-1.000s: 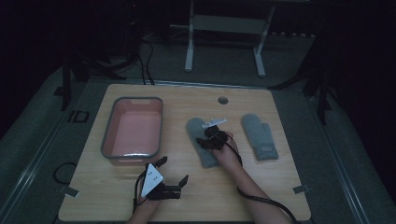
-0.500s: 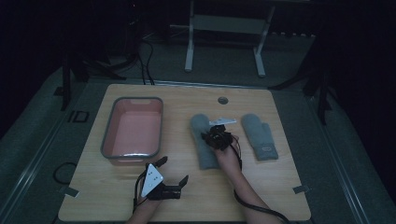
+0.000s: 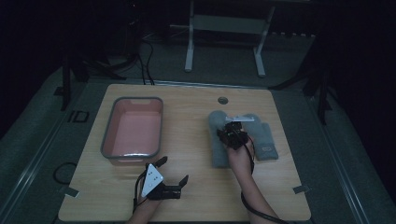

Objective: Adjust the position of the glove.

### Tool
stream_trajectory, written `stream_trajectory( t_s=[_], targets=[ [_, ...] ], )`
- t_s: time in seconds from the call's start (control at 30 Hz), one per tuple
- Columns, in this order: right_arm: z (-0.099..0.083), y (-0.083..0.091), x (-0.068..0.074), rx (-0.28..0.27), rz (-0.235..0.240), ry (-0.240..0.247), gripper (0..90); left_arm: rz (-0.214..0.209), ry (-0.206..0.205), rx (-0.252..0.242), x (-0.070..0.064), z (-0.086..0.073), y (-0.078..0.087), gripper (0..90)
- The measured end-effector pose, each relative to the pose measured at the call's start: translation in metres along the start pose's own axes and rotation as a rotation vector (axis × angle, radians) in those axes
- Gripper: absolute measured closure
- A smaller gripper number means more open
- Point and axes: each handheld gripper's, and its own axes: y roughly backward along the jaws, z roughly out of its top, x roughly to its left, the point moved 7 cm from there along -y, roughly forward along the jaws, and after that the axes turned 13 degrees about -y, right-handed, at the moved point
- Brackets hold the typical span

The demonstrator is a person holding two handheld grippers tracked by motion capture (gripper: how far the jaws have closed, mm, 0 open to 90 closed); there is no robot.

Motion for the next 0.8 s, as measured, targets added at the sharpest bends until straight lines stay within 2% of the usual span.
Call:
stream_trajectory(
  t_s=[0.3,0.37,0.47,0.57,0.63,0.77,0.8],
  targets=[
    [-0.018,-0.032,-0.019,0.054,-0.03,-0.103,81.4,0.0,0.002,0.0,0.0,0.0,0.0,0.2],
    [-0.022,-0.038,-0.02,0.055,-0.053,-0.093,81.3,0.0,0.002,0.0,0.0,0.0,0.0,0.1],
    [-0.027,-0.047,-0.022,0.058,-0.068,-0.115,80.1,-0.002,0.0,0.001,0.0,0.0,0.0,0.1],
    [-0.031,-0.051,-0.023,0.042,-0.07,-0.12,76.8,-0.003,0.0,0.002,0.0,0.0,0.0,0.2],
    [-0.031,-0.052,-0.023,0.039,-0.07,-0.104,74.8,-0.002,0.0,0.002,0.0,0.0,0.0,0.2],
    [-0.031,-0.052,-0.025,0.047,-0.058,-0.101,65.9,-0.001,0.0,0.002,0.0,0.0,0.0,0.1],
    [-0.031,-0.052,-0.024,0.043,-0.053,-0.101,61.3,-0.001,0.0,0.003,0.0,0.0,0.0,0.1]
  ],
)
